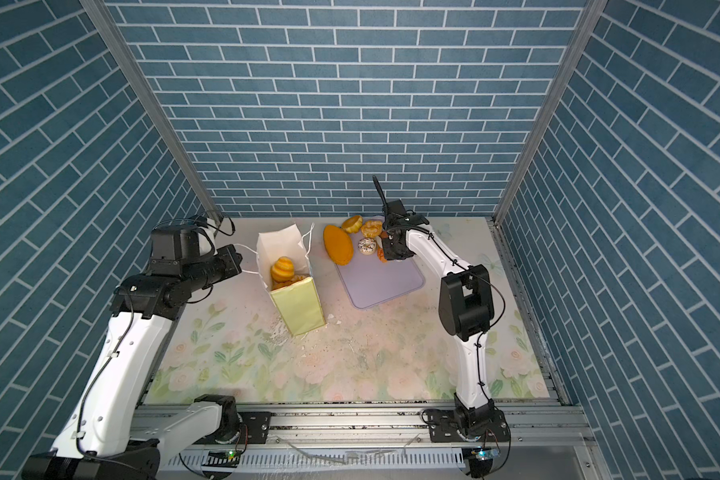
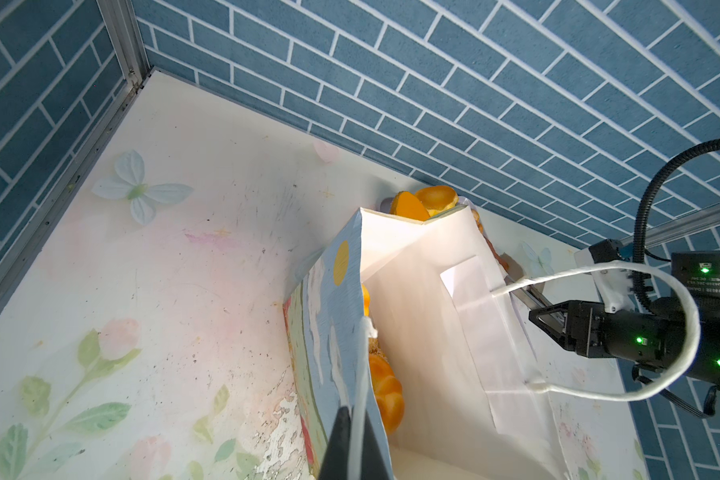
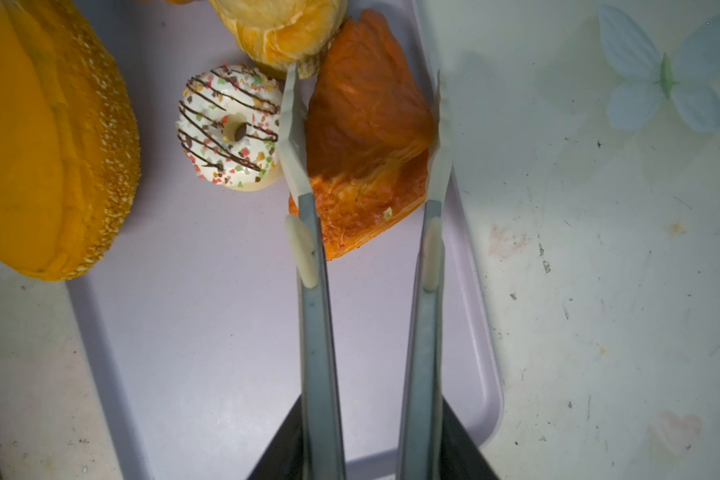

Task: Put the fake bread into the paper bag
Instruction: 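Lower the tongs and close them on the orange bread with the right gripper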

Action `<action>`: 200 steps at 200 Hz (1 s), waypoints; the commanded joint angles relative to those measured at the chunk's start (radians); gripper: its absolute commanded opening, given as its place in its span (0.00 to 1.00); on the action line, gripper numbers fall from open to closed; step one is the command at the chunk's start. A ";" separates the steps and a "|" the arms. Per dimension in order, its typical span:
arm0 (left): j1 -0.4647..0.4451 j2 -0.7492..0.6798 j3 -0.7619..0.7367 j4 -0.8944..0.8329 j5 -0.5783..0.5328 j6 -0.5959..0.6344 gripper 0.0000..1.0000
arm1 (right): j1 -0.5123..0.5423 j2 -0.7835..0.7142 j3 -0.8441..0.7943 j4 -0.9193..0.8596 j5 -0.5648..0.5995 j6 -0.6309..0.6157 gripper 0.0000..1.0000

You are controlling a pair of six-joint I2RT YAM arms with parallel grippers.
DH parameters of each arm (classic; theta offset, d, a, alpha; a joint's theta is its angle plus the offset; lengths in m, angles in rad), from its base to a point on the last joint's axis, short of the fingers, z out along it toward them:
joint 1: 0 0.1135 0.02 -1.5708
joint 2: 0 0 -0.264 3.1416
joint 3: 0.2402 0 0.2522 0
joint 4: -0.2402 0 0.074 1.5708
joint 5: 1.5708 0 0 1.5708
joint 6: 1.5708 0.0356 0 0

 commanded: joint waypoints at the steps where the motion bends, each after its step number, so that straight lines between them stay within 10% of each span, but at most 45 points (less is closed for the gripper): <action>1: -0.006 -0.001 0.013 0.001 -0.007 0.003 0.00 | -0.002 -0.077 -0.060 -0.007 -0.035 -0.035 0.39; 98: -0.006 -0.026 -0.004 0.018 0.003 -0.003 0.00 | 0.032 -0.368 -0.428 -0.011 -0.162 -0.129 0.42; 200: -0.007 -0.036 -0.017 0.025 0.006 -0.011 0.00 | 0.082 -0.292 -0.373 -0.008 -0.038 -0.092 0.51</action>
